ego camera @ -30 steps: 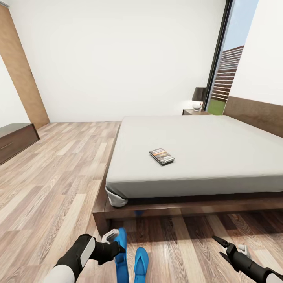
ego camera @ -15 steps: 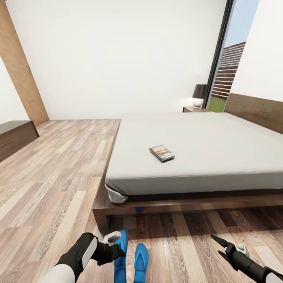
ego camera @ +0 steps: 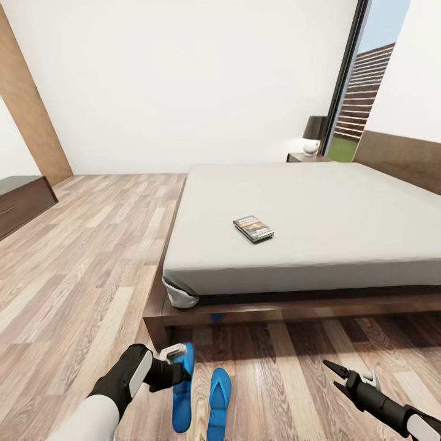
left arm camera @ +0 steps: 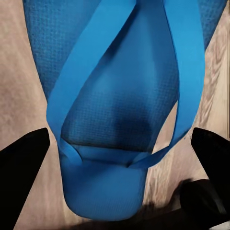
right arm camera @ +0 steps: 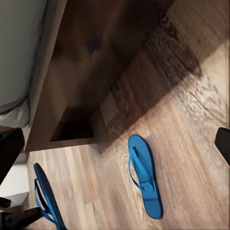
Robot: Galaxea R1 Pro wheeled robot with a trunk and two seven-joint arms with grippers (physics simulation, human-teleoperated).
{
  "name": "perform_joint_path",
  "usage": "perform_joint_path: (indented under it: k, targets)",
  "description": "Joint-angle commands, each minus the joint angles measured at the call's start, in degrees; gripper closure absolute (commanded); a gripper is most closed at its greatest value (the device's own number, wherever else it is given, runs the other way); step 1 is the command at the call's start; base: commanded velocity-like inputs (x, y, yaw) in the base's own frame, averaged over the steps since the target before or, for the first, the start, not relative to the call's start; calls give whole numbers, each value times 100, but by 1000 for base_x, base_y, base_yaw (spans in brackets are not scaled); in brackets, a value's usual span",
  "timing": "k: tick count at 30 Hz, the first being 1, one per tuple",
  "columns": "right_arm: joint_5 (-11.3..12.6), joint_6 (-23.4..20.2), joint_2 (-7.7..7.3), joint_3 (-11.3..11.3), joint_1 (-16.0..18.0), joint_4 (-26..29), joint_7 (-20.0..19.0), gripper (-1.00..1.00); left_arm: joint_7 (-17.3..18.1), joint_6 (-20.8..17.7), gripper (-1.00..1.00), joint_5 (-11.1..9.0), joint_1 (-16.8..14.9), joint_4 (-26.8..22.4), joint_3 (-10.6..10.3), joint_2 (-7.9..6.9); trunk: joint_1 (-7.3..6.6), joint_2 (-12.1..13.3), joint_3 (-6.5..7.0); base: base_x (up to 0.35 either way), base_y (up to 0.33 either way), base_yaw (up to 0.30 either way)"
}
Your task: In the bedroom, move the book from the bed onto either nightstand, and place the two sandals side by side next to the bed.
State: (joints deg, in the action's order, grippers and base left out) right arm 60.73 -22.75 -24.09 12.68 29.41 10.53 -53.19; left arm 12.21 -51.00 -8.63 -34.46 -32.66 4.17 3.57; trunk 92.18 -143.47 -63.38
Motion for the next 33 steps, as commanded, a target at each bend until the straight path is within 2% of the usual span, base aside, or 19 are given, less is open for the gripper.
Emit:
perform_joint_path:
  k: [1, 8, 19, 29, 33]
  targets:
    - [61, -44, -5, 35, 4, 0, -17, -100, 11, -77, 100, -1, -56, -19, 40, 9, 1, -4, -28, 0, 0, 0]
    - [62, -45, -30, 33, 4, -15, -399, -100, 2, -145, 100, 1, -222, -22, 40, 40, 19, -13, -183, 0, 0, 0]
    - [54, -37, -34, 39, 4, -16, -1038, -100, 1, -85, 100, 1, -236, 79, 14, 71, 48, -28, -427, 0, 0, 0]
    - [42, -29, -38, 46, 4, -8, -1536, -100, 6, 165, 100, -7, -237, 93, 21, 91, 73, -41, -649, 0, 0, 0]
    - [35, -23, -42, 50, 4, -3, -1881, -100, 9, 171, 100, -10, -237, 49, 22, 91, 84, -47, -737, 0, 0, 0]
